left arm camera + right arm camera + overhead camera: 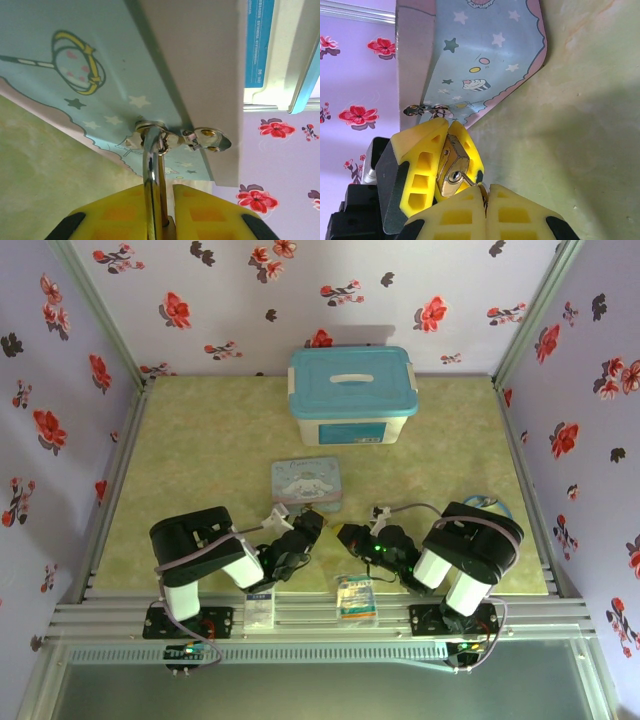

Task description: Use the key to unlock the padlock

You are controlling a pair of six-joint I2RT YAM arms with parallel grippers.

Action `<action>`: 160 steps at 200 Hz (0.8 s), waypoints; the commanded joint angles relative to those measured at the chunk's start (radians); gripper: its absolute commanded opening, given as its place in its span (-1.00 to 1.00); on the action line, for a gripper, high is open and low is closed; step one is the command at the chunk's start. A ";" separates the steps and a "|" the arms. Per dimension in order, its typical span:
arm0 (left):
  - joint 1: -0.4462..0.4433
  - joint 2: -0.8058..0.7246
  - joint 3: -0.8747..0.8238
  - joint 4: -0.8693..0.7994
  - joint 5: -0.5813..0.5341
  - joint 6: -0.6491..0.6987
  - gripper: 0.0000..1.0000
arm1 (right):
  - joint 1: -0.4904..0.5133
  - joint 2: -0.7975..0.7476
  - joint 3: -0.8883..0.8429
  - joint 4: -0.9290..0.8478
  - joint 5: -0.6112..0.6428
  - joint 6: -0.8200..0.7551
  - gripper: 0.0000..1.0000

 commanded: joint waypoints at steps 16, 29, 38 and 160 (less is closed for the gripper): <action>-0.006 0.025 0.007 0.076 -0.047 -0.020 -1.00 | 0.008 0.011 0.011 0.022 0.031 0.003 -1.00; -0.006 0.027 0.009 0.083 -0.043 -0.016 -1.00 | 0.008 0.011 0.016 0.022 0.028 0.002 -1.00; -0.007 0.025 0.008 0.084 -0.044 -0.017 -1.00 | 0.009 0.009 0.019 0.022 0.030 0.002 -1.00; -0.014 0.027 0.023 0.084 -0.033 -0.030 -1.00 | 0.015 0.028 0.037 0.022 0.035 0.002 -1.00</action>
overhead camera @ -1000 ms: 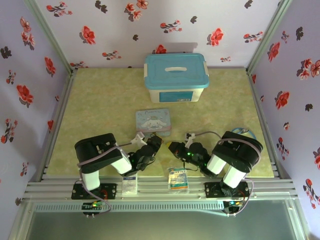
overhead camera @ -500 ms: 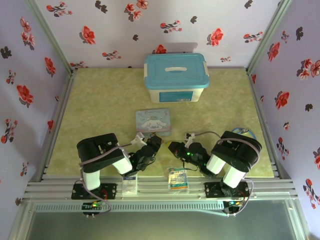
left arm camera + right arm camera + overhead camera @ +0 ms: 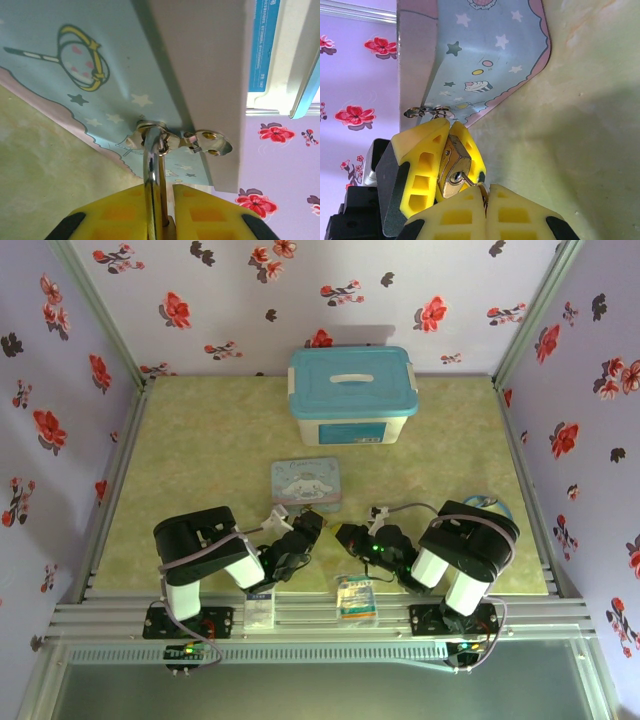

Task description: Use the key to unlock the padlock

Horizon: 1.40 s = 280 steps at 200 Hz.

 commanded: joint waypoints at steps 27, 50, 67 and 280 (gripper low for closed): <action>-0.015 0.001 0.021 0.068 -0.021 -0.001 -1.00 | 0.007 0.000 0.023 0.022 0.041 0.005 -1.00; -0.016 0.004 0.023 0.070 -0.021 -0.006 -1.00 | 0.007 -0.008 0.028 0.022 0.048 0.003 -1.00; -0.018 0.000 0.023 0.069 -0.021 -0.004 -1.00 | 0.007 0.006 0.030 0.022 0.061 0.024 -1.00; -0.040 0.074 0.099 0.066 0.017 -0.060 -1.00 | 0.099 -0.004 0.106 0.022 0.162 0.032 -1.00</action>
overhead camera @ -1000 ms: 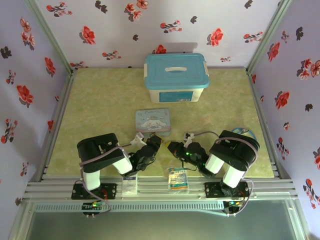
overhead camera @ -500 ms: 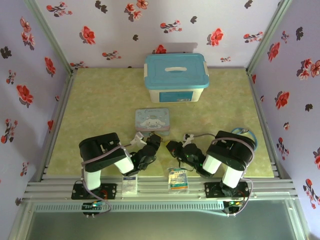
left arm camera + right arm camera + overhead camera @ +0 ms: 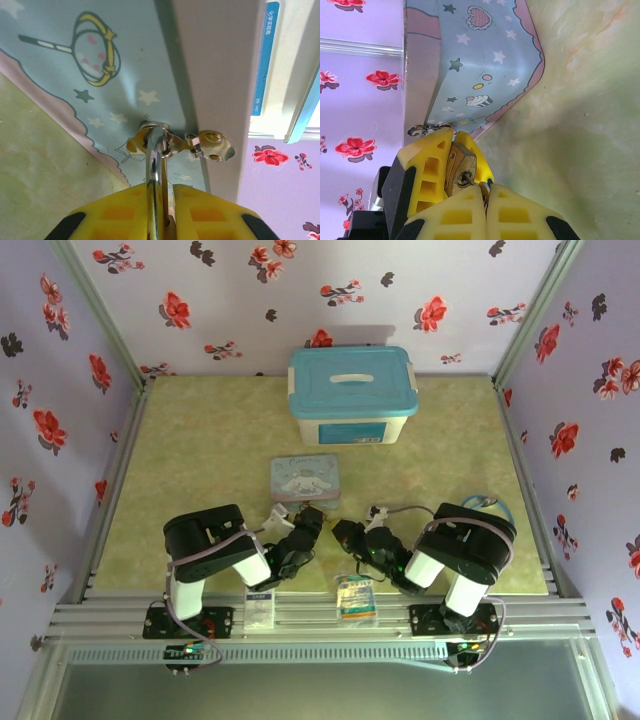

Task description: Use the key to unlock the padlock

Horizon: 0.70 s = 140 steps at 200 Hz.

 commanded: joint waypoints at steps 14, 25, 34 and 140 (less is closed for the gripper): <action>-0.039 0.014 0.054 0.059 0.108 -0.013 -1.00 | 0.021 0.010 0.060 0.079 -0.044 -0.039 -1.00; -0.039 0.014 0.065 0.059 0.119 -0.013 -1.00 | 0.023 0.010 0.078 0.079 -0.064 -0.054 -1.00; -0.039 0.017 0.074 0.059 0.130 -0.015 -1.00 | 0.028 0.005 0.095 0.078 -0.079 -0.070 -1.00; -0.037 0.015 0.073 0.082 0.176 -0.036 -1.00 | 0.036 -0.103 0.033 0.078 -0.141 -0.229 -1.00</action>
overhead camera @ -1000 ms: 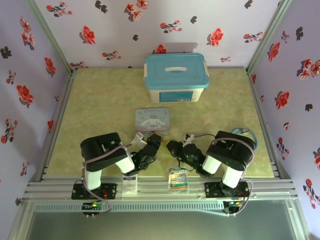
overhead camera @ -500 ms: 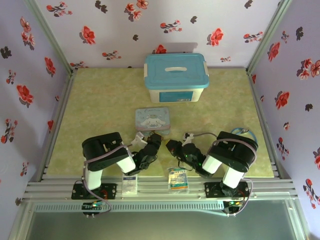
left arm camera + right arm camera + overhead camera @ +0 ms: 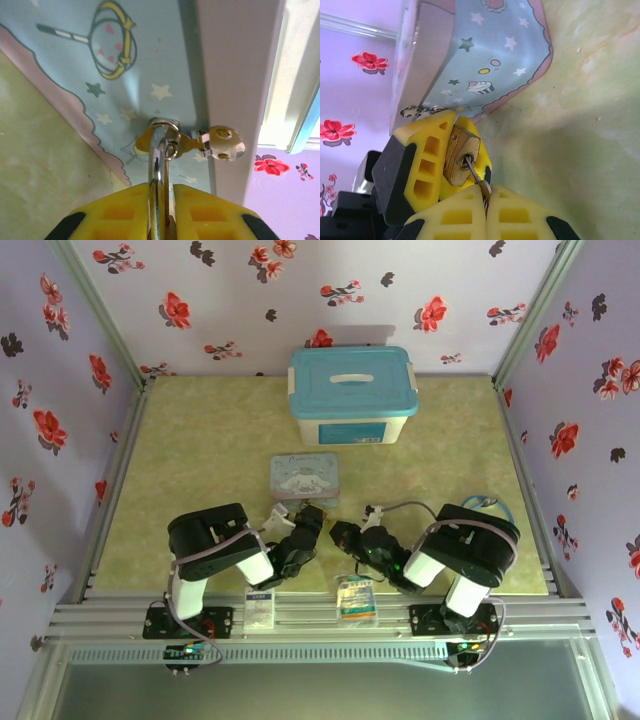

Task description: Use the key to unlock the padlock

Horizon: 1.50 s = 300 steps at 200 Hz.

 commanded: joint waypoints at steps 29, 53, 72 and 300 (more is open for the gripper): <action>-0.040 -0.024 0.054 0.084 0.232 0.006 -1.00 | -0.108 -0.085 -0.010 0.154 -0.336 -0.092 -1.00; -0.041 -0.021 0.055 0.086 0.246 0.007 -1.00 | -0.191 -0.109 -0.043 0.155 -0.428 -0.078 -1.00; -0.041 -0.024 0.048 0.086 0.249 0.011 -1.00 | -0.251 -0.144 -0.068 0.135 -0.495 -0.068 -1.00; -0.033 0.004 0.042 0.086 0.291 0.039 -1.00 | -0.521 -0.339 0.063 -0.359 -0.847 0.008 -1.00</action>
